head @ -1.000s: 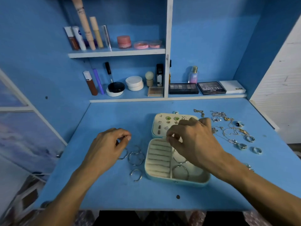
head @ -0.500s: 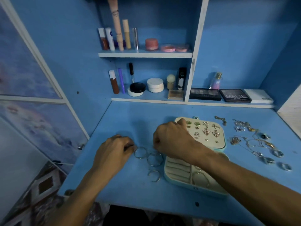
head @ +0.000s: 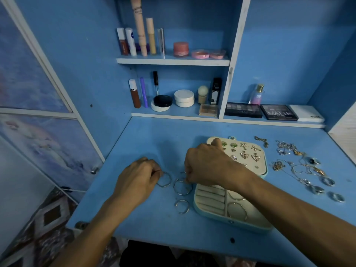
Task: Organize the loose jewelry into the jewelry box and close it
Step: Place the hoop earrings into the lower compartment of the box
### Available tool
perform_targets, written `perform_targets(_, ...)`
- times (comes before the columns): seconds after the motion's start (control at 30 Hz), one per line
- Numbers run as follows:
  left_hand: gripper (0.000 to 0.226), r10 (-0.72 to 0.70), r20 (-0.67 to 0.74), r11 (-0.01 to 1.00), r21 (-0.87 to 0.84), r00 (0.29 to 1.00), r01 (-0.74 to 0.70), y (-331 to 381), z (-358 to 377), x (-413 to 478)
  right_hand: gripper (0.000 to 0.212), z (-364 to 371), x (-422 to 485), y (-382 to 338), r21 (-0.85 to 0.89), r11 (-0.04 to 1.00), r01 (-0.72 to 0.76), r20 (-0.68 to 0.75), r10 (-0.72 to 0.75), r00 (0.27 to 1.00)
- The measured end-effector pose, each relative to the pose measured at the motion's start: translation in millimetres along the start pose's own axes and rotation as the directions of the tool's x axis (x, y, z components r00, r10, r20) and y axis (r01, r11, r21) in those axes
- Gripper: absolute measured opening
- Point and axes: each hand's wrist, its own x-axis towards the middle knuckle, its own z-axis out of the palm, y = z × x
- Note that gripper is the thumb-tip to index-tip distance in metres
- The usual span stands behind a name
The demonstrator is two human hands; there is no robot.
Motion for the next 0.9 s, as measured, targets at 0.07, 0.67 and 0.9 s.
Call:
perform_targets(0.07,0.012,-0.022,-0.019,1.0,-0.02,1.0,0.022,-2,1,-1,0.019,1,2,-2,-0.021,1.0,-0.013,-0.031,0.012,0.999)
perform_targets(0.67,0.011,-0.072,-0.089,0.99,-0.124,0.993,0.061,-7,-3,-4,0.011,4,22,7,0.168,0.985,-0.033,0.114,0.013,0.993)
perform_targets(0.9,0.012,-0.049,-0.081,0.987,-0.158,0.995,0.036,-4,-5,-1,0.023,-3,19,13,0.241,0.97,0.03,0.104,-0.056,0.993)
